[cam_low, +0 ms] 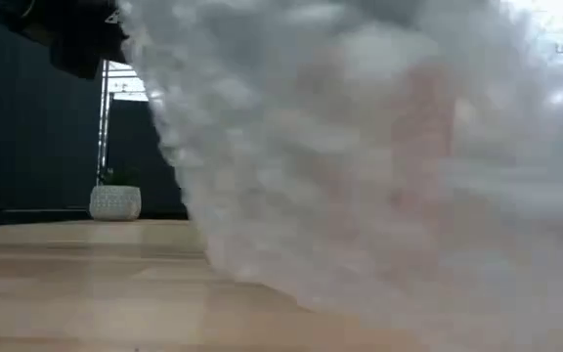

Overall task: Wrap mug
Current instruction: Wrap the orange patterned mug with the transparent bubble wrap

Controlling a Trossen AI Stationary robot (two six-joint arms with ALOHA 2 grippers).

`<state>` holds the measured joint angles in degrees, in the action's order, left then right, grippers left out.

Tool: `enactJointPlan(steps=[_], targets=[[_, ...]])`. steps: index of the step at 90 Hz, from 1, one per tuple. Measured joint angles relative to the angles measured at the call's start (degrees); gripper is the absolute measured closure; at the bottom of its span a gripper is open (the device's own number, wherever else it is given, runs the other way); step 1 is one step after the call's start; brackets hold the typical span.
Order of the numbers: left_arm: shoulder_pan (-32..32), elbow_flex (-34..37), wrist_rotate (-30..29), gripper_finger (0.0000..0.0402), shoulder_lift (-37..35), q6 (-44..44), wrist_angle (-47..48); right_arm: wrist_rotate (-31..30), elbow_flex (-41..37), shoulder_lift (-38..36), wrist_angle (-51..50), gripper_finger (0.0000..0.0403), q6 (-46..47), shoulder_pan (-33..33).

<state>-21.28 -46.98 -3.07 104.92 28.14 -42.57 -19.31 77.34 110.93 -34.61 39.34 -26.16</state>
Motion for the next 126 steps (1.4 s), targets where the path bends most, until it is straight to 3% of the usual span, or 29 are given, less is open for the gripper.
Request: enactJointPlan(steps=[20,57,67,92,99,111,126], targets=[[0.00,0.00,-0.02,0.0401,0.00,-0.10,0.24,5.30,6.14,0.45,-6.53,0.0211,-3.79,-0.08],[0.02,0.00,-0.07,0.0402,0.00,-0.39,0.22,6.14,23.79,0.38,-28.34,0.0211,-7.55,-0.63],[0.02,0.00,-0.07,0.0402,0.00,-0.39,0.22,4.33,26.83,0.31,-33.91,0.0211,-7.23,-0.63],[0.00,0.00,-0.09,0.0402,0.00,-0.39,0.20,-7.11,27.66,0.27,-43.26,0.0211,-3.70,-0.49],[0.00,0.00,-0.11,0.0402,0.00,-0.39,0.17,-10.69,26.79,0.24,-42.84,0.0211,-1.76,-0.43],[0.00,0.00,-0.11,0.0402,0.00,-0.39,0.15,-10.52,24.32,0.18,-33.34,0.0211,-3.27,-0.87],[-0.01,0.00,-0.11,0.0402,0.00,-0.37,0.17,-3.53,17.21,0.18,-21.06,0.0211,-4.37,-2.46]])
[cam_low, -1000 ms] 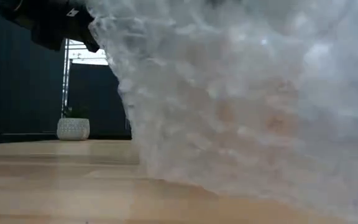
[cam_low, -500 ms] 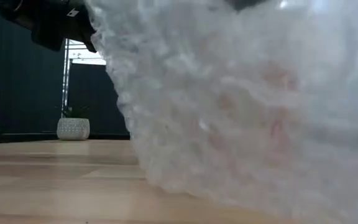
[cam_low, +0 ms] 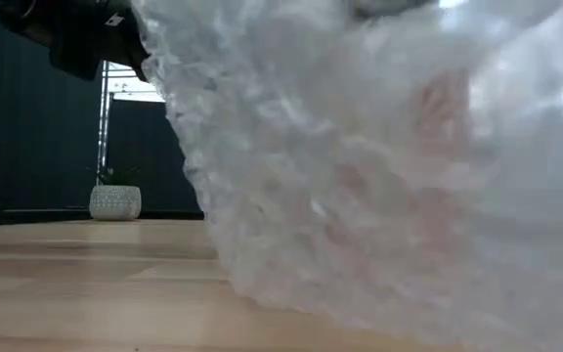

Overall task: Wrap mug
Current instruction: Wrap the orange patterned mug with the transparent bubble wrap

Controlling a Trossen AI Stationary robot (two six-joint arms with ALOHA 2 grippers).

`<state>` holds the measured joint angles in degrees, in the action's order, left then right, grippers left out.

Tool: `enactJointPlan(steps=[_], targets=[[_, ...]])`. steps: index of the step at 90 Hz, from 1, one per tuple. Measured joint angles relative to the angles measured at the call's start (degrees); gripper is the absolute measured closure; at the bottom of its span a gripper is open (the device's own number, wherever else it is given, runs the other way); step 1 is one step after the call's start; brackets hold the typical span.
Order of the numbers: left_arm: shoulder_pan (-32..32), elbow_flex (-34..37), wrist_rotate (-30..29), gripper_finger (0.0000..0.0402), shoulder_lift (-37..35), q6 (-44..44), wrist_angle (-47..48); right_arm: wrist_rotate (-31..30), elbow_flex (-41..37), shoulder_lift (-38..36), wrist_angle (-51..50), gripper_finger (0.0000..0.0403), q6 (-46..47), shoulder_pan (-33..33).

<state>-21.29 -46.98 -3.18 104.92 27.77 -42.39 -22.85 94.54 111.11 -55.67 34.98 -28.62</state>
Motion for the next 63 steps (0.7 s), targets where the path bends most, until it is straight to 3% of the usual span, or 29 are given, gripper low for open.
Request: enactJointPlan(steps=[34,63], targets=[[0.01,0.00,-0.07,0.0402,-0.07,-0.02,-0.11,4.83,-16.26,-0.21,12.22,0.0211,8.31,0.83],[0.01,0.00,-0.07,0.0402,-0.08,-0.04,-0.34,5.93,-15.93,0.13,16.90,0.0211,5.50,1.94]])
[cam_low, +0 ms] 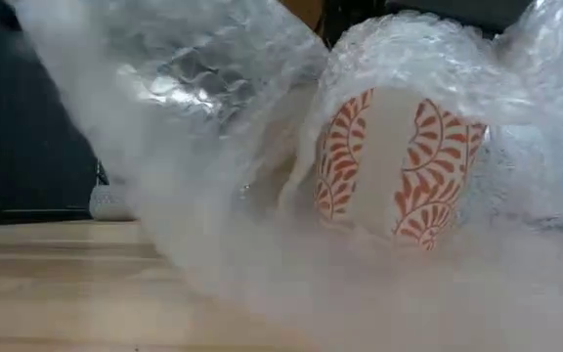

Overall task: Wrap mug
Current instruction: Wrap the orange patterned mug with the transparent bubble wrap

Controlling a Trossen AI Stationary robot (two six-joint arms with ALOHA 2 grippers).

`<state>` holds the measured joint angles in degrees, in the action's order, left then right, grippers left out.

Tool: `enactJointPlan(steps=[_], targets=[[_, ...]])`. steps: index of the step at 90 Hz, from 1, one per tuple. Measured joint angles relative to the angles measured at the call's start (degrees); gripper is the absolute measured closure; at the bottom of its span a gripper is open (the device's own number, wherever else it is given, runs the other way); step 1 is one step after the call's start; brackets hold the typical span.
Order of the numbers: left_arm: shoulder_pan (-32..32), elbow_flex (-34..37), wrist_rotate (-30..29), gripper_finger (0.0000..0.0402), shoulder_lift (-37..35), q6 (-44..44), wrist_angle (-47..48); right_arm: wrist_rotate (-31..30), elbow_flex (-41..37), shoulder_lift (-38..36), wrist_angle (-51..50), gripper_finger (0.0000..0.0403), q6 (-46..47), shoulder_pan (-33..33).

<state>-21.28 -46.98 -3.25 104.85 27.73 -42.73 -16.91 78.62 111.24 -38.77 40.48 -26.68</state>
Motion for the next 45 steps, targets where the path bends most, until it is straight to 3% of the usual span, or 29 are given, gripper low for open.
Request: enactJointPlan(steps=[22,45], targets=[[-0.03,0.07,-0.04,0.0402,-4.59,0.39,0.25,-0.02,1.47,-0.01,0.04,0.0211,-0.68,0.00],[-0.22,-0.33,0.07,0.0402,-4.53,0.41,-0.93,0.73,1.47,-0.11,0.03,0.0211,-1.75,0.42]])
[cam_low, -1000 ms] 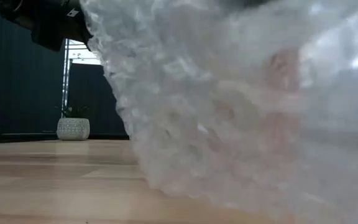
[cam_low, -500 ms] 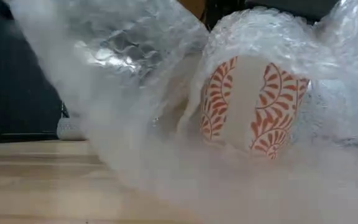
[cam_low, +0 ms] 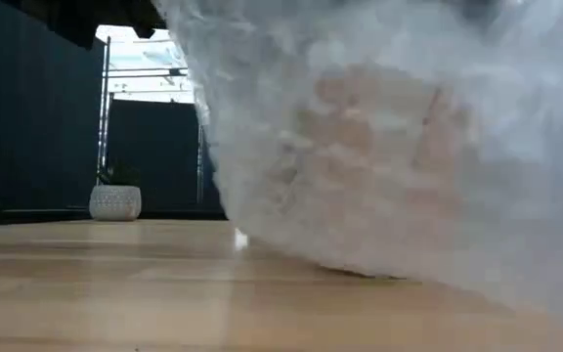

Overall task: Wrap mug
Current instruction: Wrap the orange patterned mug with the transparent bubble wrap

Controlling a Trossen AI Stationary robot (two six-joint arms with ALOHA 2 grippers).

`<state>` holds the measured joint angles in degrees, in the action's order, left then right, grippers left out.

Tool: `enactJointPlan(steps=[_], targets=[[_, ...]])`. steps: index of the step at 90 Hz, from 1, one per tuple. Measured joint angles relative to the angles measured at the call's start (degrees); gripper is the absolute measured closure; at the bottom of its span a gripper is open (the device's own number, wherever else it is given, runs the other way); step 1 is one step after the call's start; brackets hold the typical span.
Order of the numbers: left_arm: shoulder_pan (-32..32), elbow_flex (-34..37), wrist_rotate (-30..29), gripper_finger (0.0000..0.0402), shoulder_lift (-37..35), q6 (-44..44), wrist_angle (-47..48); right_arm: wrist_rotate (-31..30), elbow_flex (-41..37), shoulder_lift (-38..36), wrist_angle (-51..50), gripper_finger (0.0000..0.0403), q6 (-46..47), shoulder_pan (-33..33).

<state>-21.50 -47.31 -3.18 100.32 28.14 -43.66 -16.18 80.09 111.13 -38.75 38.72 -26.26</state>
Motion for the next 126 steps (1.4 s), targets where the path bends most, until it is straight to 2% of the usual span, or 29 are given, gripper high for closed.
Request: enactJointPlan(steps=[36,50,68,80,92,104,116,126], targets=[[0.04,-1.64,-0.37,0.0402,8.62,-0.02,-4.02,0.43,-0.10,0.15,1.88,0.0211,-0.83,0.48],[0.17,-2.32,0.00,0.0402,11.52,0.01,-4.56,1.27,2.43,0.17,-1.31,0.0211,-0.90,0.50],[0.37,-2.36,0.04,0.0402,11.82,0.02,-4.01,3.26,8.31,0.15,-9.52,0.0211,-1.88,0.29],[0.40,-2.33,0.04,0.0402,11.47,0.02,-3.89,4.15,14.75,0.06,-19.16,0.0211,-2.12,-0.12],[0.43,-2.29,0.06,0.0402,11.53,0.02,-4.26,3.94,21.39,-0.02,-27.33,0.0211,-2.35,-0.74],[0.44,-2.27,0.09,0.0402,11.56,0.02,-4.44,1.77,25.71,-0.15,-30.83,0.0211,-2.75,-0.90],[0.44,-2.25,0.14,0.0402,11.60,0.02,-4.46,-5.11,25.32,-0.15,-29.06,0.0211,-2.26,-0.74],[0.46,-2.23,0.95,0.0402,11.60,0.04,-4.48,-2.63,19.72,-0.15,-23.56,0.0211,-0.68,-0.81]])
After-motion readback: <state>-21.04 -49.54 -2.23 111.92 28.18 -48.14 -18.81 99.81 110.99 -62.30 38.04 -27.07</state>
